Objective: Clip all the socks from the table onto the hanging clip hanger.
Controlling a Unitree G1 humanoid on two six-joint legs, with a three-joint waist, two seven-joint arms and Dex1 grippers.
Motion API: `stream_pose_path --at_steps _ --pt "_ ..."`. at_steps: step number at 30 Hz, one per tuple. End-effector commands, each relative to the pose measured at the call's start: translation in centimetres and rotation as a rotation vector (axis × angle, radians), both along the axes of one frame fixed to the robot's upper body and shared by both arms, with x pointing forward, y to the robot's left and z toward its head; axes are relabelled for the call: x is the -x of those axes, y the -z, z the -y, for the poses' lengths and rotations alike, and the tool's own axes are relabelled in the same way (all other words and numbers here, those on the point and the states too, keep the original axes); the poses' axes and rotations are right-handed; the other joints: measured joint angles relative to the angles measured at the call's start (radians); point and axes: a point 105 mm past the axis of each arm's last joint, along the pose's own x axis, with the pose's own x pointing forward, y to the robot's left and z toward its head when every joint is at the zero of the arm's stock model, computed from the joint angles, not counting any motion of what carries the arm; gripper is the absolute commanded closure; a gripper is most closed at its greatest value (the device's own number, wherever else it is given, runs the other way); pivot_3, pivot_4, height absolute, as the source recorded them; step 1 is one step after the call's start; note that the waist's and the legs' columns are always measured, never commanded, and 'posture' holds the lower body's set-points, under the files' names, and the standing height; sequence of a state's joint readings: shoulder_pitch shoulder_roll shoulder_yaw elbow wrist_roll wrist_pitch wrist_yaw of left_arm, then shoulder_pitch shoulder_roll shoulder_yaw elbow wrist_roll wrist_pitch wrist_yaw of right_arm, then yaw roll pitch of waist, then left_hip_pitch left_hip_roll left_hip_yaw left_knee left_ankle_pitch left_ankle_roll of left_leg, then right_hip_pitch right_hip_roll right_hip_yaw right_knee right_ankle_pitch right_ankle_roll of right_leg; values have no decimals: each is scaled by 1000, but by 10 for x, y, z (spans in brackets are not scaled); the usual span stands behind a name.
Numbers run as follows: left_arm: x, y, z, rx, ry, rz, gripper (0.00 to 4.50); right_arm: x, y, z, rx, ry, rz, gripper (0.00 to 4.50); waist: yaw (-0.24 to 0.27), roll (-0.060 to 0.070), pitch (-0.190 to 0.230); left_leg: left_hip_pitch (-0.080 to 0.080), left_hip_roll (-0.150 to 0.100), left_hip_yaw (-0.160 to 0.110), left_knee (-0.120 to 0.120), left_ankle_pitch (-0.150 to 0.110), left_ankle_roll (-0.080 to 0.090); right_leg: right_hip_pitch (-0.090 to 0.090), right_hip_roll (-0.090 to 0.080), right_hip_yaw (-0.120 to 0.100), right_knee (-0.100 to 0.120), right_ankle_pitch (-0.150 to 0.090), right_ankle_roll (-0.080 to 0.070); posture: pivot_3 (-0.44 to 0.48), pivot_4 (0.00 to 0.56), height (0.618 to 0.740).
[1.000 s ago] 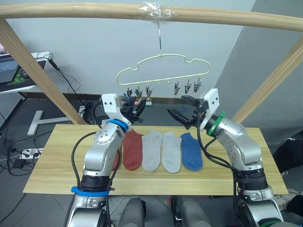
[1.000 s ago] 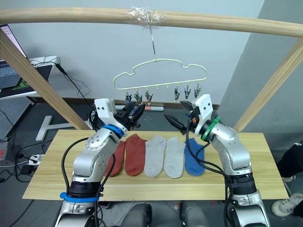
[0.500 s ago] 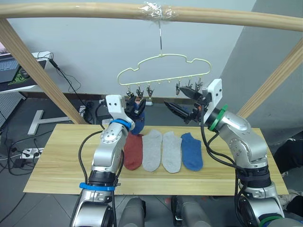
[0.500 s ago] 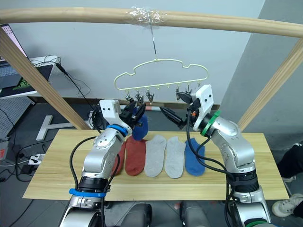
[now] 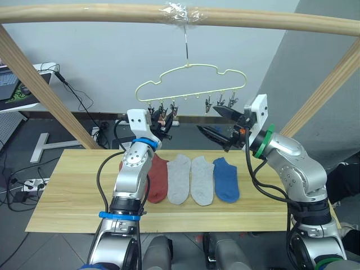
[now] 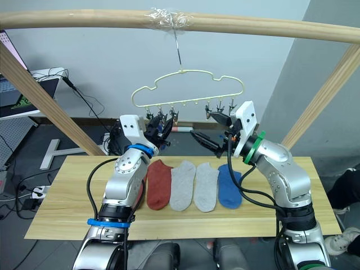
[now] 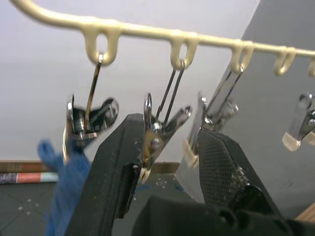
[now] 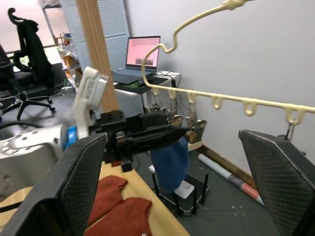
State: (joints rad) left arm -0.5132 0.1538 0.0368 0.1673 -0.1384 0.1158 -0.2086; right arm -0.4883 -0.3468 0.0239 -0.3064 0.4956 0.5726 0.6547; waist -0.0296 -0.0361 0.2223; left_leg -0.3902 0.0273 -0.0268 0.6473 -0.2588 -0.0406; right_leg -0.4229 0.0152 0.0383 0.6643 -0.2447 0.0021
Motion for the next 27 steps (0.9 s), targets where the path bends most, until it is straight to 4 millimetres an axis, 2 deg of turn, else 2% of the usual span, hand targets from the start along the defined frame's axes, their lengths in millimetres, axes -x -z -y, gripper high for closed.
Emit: stream_pose_path --at_steps 1,27 --pt "0 -16 -4 -5 -16 67 2473 8 -12 -2 -16 -26 62 0 0 0 0 0 0 0 0 0 0 0 0 0 0 0 0 -48 178 740" --pt "-2 -25 -12 -24 -50 112 2473 13 -26 -4 -19 -30 70 0 0 0 0 0 0 0 2 0 0 0 0 0 2 0 0 -45 175 740"
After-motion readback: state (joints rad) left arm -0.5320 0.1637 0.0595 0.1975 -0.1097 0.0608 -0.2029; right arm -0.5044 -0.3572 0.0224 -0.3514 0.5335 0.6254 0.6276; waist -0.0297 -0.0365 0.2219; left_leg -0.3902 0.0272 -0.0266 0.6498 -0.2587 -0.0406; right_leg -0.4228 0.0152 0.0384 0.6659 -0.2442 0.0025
